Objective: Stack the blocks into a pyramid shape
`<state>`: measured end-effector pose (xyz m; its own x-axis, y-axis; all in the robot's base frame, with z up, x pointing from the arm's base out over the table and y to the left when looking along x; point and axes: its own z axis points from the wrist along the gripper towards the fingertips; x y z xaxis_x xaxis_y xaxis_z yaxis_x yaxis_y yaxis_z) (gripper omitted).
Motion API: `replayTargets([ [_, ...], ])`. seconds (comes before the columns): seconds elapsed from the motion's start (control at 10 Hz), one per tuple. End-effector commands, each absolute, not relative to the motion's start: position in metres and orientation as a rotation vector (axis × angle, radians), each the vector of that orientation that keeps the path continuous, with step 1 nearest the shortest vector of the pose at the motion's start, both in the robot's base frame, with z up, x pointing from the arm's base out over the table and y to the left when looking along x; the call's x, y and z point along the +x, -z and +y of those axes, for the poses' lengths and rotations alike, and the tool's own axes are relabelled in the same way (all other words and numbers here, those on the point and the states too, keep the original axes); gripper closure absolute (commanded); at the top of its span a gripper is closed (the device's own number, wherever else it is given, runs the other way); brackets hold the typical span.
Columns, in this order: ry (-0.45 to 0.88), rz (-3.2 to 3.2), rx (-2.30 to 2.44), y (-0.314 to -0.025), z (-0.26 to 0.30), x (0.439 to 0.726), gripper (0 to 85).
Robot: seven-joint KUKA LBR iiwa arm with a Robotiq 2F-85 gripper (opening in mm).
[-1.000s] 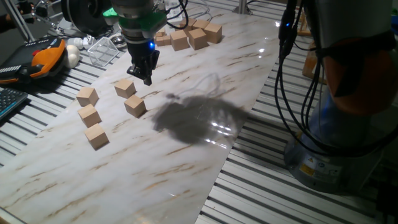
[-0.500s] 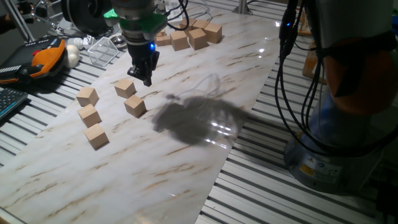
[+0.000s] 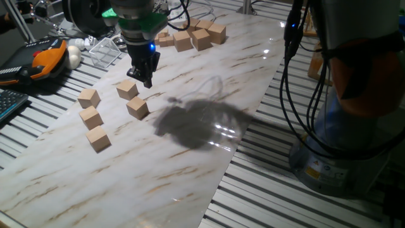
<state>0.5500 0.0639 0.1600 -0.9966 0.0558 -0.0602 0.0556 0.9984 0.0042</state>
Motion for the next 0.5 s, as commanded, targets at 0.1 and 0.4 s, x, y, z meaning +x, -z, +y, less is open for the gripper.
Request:
replayTargets([
  [0.1, 0.045, 3.116, 0.042, -0.1599, 0.0639, 0.5498, 85.0],
  [0.4, 0.023, 3.108, -0.130, -0.1599, 0.0639, 0.5498, 85.0],
])
